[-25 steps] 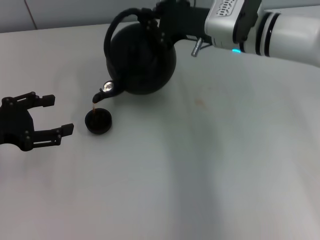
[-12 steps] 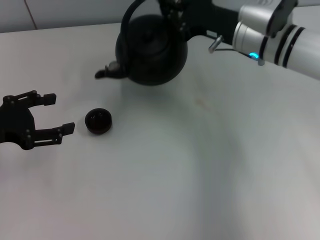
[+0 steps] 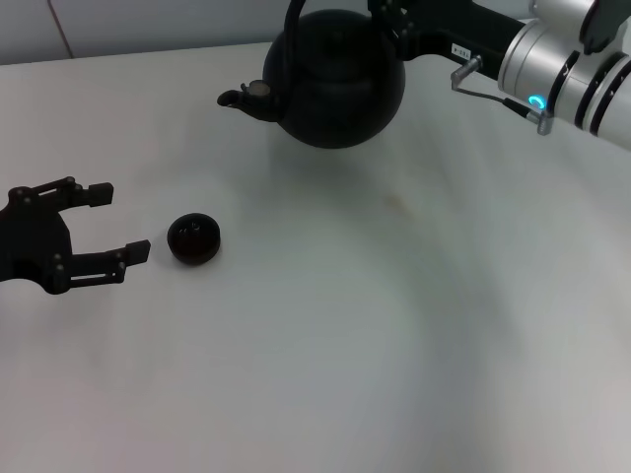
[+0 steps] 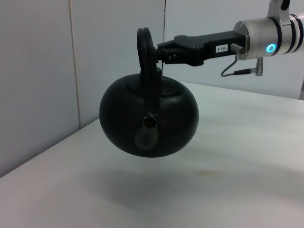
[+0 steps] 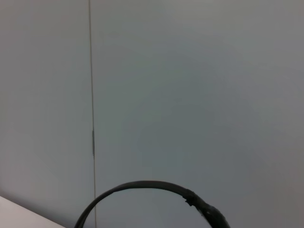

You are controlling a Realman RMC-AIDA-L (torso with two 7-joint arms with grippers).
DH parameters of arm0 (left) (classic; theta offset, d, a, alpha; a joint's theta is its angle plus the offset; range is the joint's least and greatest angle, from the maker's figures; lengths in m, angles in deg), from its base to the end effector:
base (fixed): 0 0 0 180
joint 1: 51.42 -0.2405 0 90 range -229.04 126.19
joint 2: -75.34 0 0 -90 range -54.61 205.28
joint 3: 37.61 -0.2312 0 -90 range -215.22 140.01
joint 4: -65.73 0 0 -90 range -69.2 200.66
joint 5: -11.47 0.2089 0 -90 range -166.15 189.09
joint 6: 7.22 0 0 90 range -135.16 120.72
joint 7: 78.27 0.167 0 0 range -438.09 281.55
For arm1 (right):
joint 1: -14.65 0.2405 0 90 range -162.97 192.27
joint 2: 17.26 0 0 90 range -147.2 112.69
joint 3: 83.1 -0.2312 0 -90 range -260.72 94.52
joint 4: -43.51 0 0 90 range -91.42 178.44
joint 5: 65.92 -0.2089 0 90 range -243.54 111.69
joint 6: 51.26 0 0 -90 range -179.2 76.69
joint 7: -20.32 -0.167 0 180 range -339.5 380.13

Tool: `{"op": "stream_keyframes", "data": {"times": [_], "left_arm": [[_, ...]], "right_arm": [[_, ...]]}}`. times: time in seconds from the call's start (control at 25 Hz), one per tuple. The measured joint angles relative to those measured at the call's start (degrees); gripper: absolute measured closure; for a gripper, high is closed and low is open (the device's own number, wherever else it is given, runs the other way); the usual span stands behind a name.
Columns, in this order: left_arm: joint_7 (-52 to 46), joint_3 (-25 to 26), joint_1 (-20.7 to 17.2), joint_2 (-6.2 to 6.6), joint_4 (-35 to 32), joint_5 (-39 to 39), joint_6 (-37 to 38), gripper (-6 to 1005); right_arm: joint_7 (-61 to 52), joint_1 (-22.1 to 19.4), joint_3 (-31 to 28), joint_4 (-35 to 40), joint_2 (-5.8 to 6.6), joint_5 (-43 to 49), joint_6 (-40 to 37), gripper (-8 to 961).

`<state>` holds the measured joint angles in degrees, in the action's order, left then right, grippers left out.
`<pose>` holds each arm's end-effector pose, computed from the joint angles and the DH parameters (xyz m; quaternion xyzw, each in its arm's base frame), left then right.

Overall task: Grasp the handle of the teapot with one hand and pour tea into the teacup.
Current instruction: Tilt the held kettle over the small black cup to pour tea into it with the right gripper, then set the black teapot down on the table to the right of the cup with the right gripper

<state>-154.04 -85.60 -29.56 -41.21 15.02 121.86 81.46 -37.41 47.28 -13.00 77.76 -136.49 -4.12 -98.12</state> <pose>-0.2541 0.3171 0.0293 -0.9579 -0.1341 -0.1753 0.1834 0.1969 0.4257 -0.0070 -0.8496 0.1819 0.2864 0.4037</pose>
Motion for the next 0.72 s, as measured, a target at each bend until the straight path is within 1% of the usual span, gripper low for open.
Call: {"op": "stream_keyframes", "data": {"times": [0.16, 0.32, 0.72], "left_arm": [[-0.1, 0.1, 0.0, 0.0, 0.0, 0.0, 0.0, 136], [-0.4, 0.0, 0.0, 0.01, 0.0, 0.0, 0.0, 136], [-0.5, -0.2, 0.0, -0.17, -0.5, 0.0, 0.0, 137]], "right_arm": [[-3.0, -0.2, 0.0, -0.7, 0.02, 0.1, 0.0, 853], [-4.7, -1.4, 0.4, -0.8, 0.05, 0.4, -0.1, 846], [-4.5, -2.7, 0.5, -2.9, 0.13, 0.6, 0.7, 830]]}}
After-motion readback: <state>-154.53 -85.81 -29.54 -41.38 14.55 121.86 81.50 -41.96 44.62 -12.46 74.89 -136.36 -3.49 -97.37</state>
